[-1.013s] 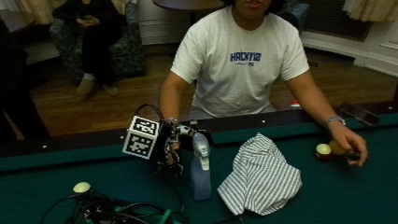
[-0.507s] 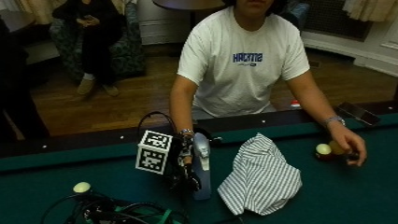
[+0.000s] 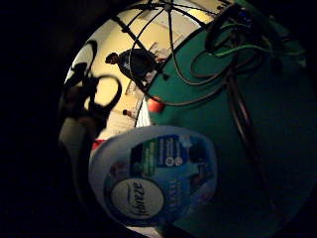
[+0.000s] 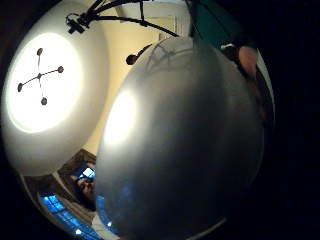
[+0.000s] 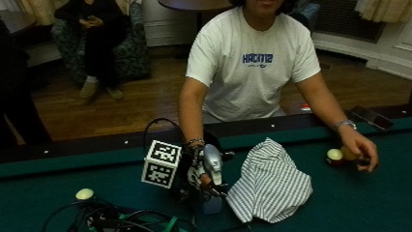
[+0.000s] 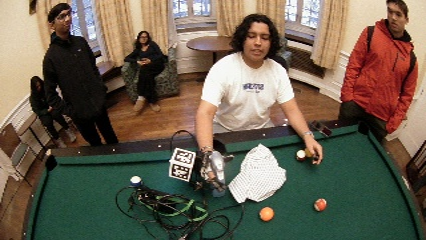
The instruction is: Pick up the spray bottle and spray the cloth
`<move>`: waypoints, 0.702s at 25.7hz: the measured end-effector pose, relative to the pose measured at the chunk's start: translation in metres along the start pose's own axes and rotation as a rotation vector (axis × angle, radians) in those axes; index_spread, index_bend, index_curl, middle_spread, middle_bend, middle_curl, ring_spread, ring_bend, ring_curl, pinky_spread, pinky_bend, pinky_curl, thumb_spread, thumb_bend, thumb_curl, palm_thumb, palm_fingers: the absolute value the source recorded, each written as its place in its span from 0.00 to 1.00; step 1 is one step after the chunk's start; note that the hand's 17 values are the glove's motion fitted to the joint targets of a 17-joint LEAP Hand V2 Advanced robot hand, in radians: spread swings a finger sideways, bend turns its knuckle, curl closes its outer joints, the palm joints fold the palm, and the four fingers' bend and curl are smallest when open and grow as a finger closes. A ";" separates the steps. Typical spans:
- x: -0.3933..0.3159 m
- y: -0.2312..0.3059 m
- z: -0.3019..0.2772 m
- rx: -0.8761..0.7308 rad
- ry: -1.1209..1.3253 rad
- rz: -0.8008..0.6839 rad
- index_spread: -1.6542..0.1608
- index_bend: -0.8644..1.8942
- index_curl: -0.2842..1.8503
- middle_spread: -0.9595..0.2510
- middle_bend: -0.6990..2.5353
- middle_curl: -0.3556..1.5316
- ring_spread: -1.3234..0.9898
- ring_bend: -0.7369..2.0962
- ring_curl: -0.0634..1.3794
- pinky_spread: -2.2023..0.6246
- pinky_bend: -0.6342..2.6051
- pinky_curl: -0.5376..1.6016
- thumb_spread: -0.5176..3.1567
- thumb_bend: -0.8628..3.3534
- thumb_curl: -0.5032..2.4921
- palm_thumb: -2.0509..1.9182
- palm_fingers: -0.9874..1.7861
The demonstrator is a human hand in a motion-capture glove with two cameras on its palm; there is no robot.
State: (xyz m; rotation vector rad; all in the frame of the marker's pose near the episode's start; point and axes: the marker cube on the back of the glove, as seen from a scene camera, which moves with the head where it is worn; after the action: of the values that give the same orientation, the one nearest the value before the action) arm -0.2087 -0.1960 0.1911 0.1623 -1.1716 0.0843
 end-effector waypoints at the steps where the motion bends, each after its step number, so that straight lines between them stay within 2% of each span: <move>1: 0.000 0.000 0.000 0.007 -0.001 0.011 0.76 0.33 0.22 0.72 0.29 0.39 0.49 0.55 0.30 0.74 0.40 0.42 0.38 0.20 0.30 0.66 0.74; 4: 0.000 0.000 0.002 0.031 -0.014 0.027 0.77 0.32 0.22 0.71 0.28 0.39 0.49 0.58 0.33 0.71 0.41 0.43 0.38 0.20 0.29 0.66 0.76; 8: -0.002 0.002 0.004 0.044 -0.017 0.015 0.76 0.36 0.24 0.69 0.31 0.40 0.50 0.59 0.36 0.70 0.38 0.44 0.39 0.21 0.30 0.69 0.81; 12: -0.005 0.003 0.005 0.033 -0.005 -0.010 0.76 0.41 0.27 0.66 0.39 0.45 0.50 0.55 0.36 0.69 0.36 0.43 0.37 0.22 0.33 0.73 0.88; 18: -0.008 0.007 0.004 0.021 0.001 -0.025 0.77 0.45 0.31 0.65 0.41 0.47 0.50 0.54 0.36 0.68 0.35 0.43 0.33 0.21 0.35 0.74 0.88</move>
State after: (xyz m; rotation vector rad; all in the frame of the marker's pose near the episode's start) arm -0.2165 -0.1901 0.1862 0.1958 -1.1680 0.0748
